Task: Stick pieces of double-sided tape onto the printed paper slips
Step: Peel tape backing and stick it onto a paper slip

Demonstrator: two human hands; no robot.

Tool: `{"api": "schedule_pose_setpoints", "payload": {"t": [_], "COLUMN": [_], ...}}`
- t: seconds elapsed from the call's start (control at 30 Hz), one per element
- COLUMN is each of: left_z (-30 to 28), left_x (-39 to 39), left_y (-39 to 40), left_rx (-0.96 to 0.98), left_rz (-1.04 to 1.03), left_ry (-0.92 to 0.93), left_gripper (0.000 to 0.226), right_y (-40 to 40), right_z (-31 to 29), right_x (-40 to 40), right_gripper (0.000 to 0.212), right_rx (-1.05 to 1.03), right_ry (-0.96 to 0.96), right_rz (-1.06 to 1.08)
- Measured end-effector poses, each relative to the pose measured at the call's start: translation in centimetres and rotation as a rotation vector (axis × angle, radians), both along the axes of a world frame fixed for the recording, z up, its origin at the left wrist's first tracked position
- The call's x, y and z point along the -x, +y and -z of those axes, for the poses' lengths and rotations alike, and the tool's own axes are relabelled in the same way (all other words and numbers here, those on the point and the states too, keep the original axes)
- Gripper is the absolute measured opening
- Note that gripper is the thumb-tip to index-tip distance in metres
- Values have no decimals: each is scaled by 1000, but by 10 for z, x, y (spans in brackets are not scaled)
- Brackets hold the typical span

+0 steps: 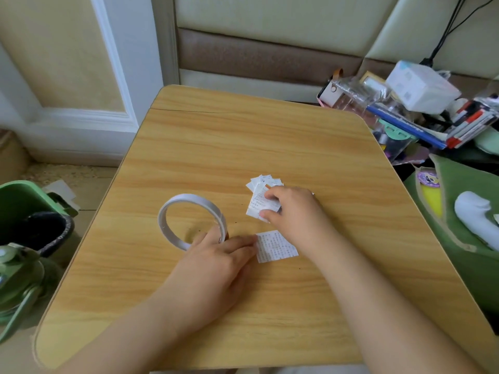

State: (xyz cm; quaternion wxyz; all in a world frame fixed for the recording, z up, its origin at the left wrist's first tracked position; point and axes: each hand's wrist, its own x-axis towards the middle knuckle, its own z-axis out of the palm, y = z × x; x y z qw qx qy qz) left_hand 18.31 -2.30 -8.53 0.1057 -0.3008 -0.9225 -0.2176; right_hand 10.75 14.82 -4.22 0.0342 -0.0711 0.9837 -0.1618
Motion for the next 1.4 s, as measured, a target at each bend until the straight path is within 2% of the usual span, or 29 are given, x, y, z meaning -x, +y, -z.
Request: {"api": "schedule_pose_setpoints", "payload": {"t": [0.1, 0.37, 0.57, 0.7, 0.8, 0.97, 1.17, 1.27, 1.4], "left_z": [1, 4, 9, 10, 10, 9, 8, 7, 6], "left_x": [0, -4, -6, -7, -7, -7, -8, -8, -8], "left_y": [0, 2, 3, 3, 3, 4, 3, 3, 3], "left_rx": [-7, -48, -21, -7, 2, -9, -7, -10, -21], "left_rz": [-6, -33, -49, -47, -51, -46, -50, -51, -47], "left_ry": [-5, 22, 65, 73, 68, 50, 40, 40, 44], "left_gripper": [39, 37, 34, 33, 33, 33, 34, 34, 34], "right_y": [3, -1, -2, -1, 0, 8, 13, 13, 15], "right_z": [-2, -7, 0, 2, 2, -2, 3, 5, 6], "right_x": [-3, -7, -7, -5, -3, -2, -2, -1, -3], "right_gripper": [26, 48, 30, 33, 34, 18, 15, 10, 17], "right_rx": [-44, -231, -312, -335, -258, 120, 157, 280, 380], "right_ry": [58, 70, 117, 156, 175, 58, 56, 34, -34], "right_rz": [12, -91, -120, -122, -87, 56, 50, 120, 138]}}
